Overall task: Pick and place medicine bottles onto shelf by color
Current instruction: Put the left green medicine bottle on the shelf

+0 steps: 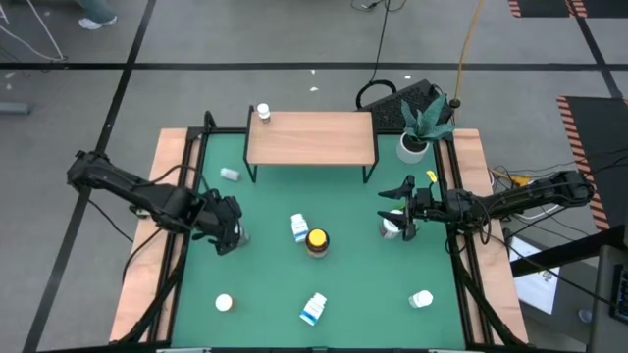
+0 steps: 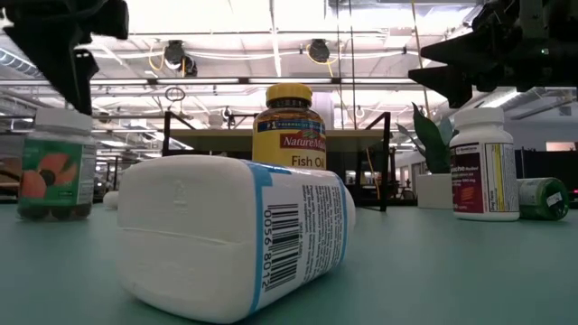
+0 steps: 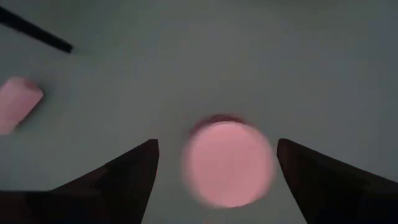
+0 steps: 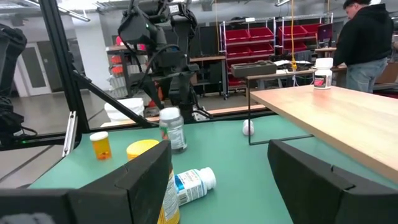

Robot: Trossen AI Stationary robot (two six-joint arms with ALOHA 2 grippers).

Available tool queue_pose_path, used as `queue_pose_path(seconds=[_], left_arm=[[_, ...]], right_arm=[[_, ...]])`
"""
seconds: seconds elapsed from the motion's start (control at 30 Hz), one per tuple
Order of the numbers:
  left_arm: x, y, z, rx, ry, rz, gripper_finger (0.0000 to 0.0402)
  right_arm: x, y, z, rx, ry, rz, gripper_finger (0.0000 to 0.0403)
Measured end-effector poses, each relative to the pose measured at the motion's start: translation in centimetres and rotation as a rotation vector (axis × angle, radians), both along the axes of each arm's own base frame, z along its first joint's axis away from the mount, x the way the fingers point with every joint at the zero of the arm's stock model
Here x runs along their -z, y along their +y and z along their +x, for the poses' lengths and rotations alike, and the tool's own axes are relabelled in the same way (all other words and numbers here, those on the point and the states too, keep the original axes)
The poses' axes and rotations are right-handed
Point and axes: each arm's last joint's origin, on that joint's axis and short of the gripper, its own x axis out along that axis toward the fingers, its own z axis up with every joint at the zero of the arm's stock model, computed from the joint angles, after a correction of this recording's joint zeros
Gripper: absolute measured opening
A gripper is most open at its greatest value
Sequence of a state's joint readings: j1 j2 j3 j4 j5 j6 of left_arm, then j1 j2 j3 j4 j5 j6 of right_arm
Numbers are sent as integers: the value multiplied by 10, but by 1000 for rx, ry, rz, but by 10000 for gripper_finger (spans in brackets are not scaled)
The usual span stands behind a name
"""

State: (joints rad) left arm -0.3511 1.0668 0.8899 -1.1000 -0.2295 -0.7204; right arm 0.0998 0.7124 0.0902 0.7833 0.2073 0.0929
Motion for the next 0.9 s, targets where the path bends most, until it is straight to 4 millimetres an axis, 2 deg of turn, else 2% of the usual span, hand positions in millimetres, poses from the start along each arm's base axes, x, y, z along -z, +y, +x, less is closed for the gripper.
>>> queue_pose_path(seconds=[0.17,0.53,0.9], left_arm=[[-9,-1,2,-6,-33,-7,307],[11,-2,-7,-49,62,-19,303],[31,-2,-9,-40,77,-9,319]], right_arm=[[-1,0,0,0,-6,1,263],[1,0,0,0,11,-1,263],[1,0,0,0,10,0,263]])
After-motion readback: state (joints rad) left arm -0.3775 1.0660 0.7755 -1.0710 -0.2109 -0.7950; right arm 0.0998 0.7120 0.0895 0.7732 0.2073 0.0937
